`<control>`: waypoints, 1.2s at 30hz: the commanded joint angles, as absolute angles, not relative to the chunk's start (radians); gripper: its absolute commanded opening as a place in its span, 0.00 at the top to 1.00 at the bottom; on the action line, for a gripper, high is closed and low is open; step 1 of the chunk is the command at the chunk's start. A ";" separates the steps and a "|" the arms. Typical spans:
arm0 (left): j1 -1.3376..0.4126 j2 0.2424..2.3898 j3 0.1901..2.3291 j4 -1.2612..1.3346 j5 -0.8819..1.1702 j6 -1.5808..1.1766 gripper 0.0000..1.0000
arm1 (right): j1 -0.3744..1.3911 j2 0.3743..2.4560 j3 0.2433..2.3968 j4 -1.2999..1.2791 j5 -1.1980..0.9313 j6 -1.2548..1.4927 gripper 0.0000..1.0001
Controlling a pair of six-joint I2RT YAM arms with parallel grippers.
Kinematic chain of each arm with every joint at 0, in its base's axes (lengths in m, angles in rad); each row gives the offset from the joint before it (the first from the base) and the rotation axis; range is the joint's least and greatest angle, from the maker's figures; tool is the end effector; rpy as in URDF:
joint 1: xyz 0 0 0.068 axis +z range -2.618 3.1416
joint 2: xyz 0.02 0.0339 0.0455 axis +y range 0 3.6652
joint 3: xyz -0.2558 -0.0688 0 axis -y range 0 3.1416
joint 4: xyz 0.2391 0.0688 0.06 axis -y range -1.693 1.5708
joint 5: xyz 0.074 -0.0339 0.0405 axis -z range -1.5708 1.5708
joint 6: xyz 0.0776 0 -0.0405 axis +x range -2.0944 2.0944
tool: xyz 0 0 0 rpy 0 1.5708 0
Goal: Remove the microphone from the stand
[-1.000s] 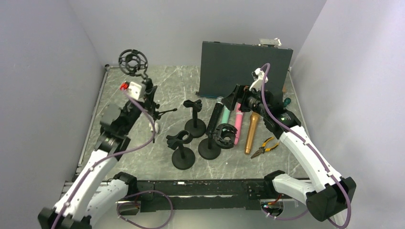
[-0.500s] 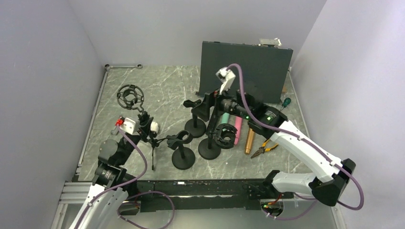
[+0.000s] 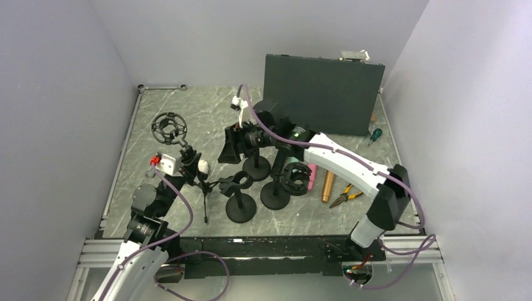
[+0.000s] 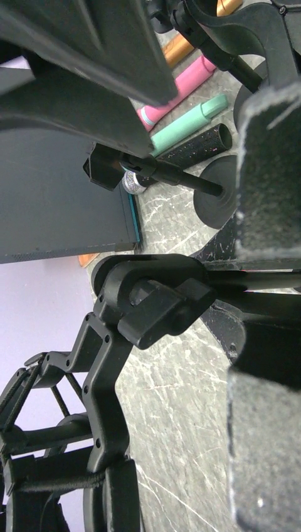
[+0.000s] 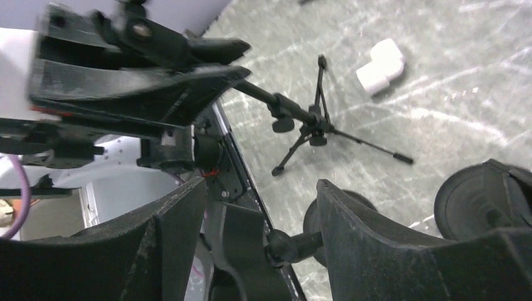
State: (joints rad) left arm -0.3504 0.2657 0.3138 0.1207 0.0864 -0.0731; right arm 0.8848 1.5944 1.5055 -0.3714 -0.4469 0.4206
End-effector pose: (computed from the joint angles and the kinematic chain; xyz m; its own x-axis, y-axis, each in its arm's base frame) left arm 0.1464 -0.0606 0.2775 0.1266 -0.1237 -0.9842 0.4323 0.8999 -0.0575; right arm 0.2265 0.3296 0.3438 -0.6419 -0.2029 -0.7394 -0.7460 0.3883 0.5411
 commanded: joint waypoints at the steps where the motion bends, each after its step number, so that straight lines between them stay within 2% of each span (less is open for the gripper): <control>1: -0.350 0.271 0.309 0.303 0.099 -0.088 1.00 | 0.890 1.630 1.565 -0.416 -0.497 0.410 0.33; 18: -0.350 0.357 0.339 0.377 0.076 -0.052 1.00 | 0.916 1.966 1.808 -0.507 -0.494 0.294 0.40; 27: -0.350 0.383 0.337 0.401 0.075 -0.064 1.00 | 0.943 2.038 1.836 -0.530 -0.495 0.258 0.43; 36: -0.350 0.388 0.332 0.405 0.077 -0.068 1.00 | 0.943 2.075 1.850 -0.498 -0.540 0.257 0.51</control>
